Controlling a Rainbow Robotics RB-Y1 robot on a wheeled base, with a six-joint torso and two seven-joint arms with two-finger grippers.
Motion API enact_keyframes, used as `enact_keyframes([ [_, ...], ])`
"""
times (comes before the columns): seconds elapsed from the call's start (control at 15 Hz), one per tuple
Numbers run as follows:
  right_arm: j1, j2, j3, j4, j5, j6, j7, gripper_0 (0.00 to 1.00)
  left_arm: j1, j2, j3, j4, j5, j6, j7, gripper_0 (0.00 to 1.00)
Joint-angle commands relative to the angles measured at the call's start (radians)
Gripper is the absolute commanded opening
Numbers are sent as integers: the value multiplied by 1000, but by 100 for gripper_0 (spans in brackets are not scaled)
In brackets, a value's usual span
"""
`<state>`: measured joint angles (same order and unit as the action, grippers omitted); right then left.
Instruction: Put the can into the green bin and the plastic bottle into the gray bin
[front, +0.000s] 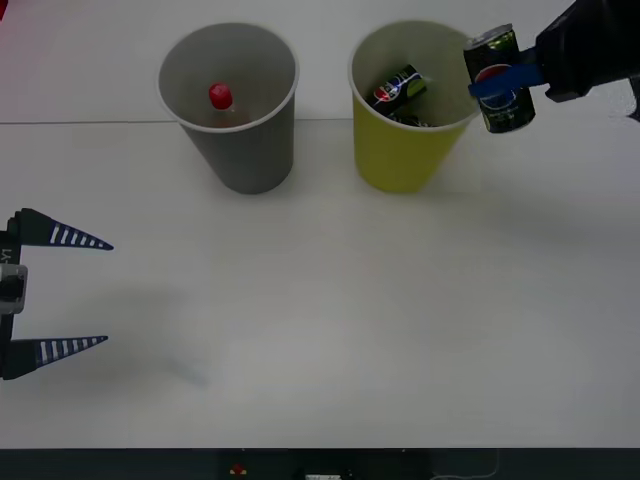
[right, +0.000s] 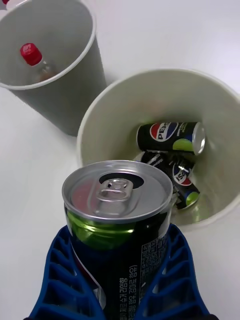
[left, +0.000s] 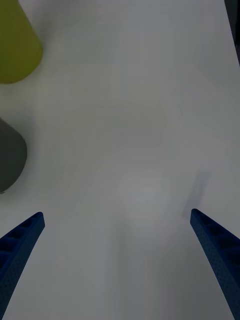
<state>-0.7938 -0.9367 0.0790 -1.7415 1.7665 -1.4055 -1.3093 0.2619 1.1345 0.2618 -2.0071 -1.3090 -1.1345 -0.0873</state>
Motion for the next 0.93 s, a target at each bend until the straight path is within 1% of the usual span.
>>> enact_keyframes([
  [0.07,-117,75,76,112,113,2,-1,0,0,0,0,0,0,0,0,100],
  [0.27,-209,161,128,237,208,26,4,0,0,0,0,0,0,0,0,100],
  [0.4,-248,200,162,293,252,60,4,0,0,0,0,0,0,0,0,100],
  [0.6,-288,237,194,366,274,99,16,0,0,0,0,0,0,0,0,100],
  [0.67,-289,239,194,369,277,99,19,6,0,0,0,0,0,0,0,100],
  [0.73,-289,239,197,367,278,99,22,20,0,0,0,0,0,0,0,100],
  [0.87,-289,239,197,369,278,97,41,70,0,0,0,0,0,0,0,100],
  [0.93,-288,239,197,369,277,95,41,99,0,0,0,0,0,0,0,100],
])
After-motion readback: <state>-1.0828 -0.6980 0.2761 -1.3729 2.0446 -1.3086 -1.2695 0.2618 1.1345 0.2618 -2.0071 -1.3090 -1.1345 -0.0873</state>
